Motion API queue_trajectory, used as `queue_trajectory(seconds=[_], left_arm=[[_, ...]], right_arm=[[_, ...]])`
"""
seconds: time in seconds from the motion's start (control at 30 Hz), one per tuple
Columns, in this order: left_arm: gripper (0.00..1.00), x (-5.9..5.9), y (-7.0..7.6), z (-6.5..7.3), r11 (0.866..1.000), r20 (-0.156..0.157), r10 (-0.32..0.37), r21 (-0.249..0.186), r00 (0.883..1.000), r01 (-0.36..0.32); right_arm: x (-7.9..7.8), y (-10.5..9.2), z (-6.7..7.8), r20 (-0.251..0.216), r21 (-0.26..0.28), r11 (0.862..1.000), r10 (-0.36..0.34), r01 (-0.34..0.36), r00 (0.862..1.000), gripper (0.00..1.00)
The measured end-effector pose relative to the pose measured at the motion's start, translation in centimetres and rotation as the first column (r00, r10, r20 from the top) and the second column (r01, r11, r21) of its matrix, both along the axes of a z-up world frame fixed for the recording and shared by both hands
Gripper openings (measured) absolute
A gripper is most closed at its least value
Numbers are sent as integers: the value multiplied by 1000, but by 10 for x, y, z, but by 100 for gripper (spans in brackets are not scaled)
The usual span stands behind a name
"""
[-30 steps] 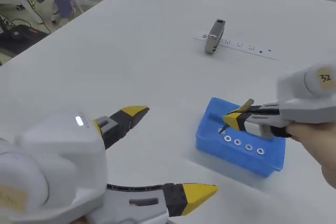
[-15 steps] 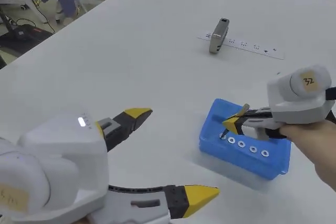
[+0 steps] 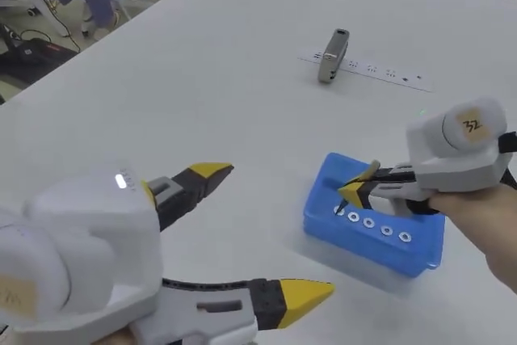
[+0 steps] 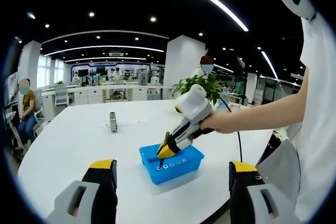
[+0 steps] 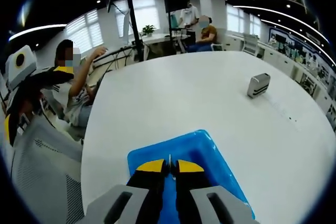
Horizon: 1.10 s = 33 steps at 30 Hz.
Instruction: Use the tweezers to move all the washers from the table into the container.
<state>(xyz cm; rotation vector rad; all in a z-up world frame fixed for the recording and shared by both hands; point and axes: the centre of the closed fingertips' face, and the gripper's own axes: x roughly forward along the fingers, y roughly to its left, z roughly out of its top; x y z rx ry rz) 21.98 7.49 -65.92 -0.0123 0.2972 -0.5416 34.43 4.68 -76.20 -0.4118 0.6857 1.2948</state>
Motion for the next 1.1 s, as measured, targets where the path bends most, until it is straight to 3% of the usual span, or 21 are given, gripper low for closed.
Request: queue_trajectory(seconds=[0.33,0.5,0.7,0.73,0.77,0.83,1.0,1.07,1.1], left_arm=[[85,2,-6,2,999,5,-36,21,999,36],[77,2,-19,1,993,0,-105,45,994,105],[66,2,-41,-2,977,-12,-208,49,978,208],[64,1,-50,0,967,-12,-252,27,968,252],[60,1,-52,1,965,-12,-262,24,965,262],[51,4,-60,1,953,-18,-300,42,954,301],[37,4,-92,6,891,-33,-452,25,891,453],[32,5,-102,3,859,-51,-508,48,860,510],[29,5,-109,1,835,-57,-543,68,838,546]], right_arm=[[-8,-6,33,60,61,998,5,-8,998,3],[-26,-15,57,87,119,993,10,-20,996,3],[-46,-35,59,110,103,994,23,-34,994,3],[-50,-37,58,110,103,994,29,-40,994,3],[-54,-39,57,106,100,994,38,-49,994,3],[-67,-46,50,106,66,994,76,-83,991,3],[-95,-62,31,93,-37,985,172,-169,981,3],[-104,-68,26,100,-71,978,202,-195,974,3],[-109,-69,24,103,-83,975,216,-208,971,3]])
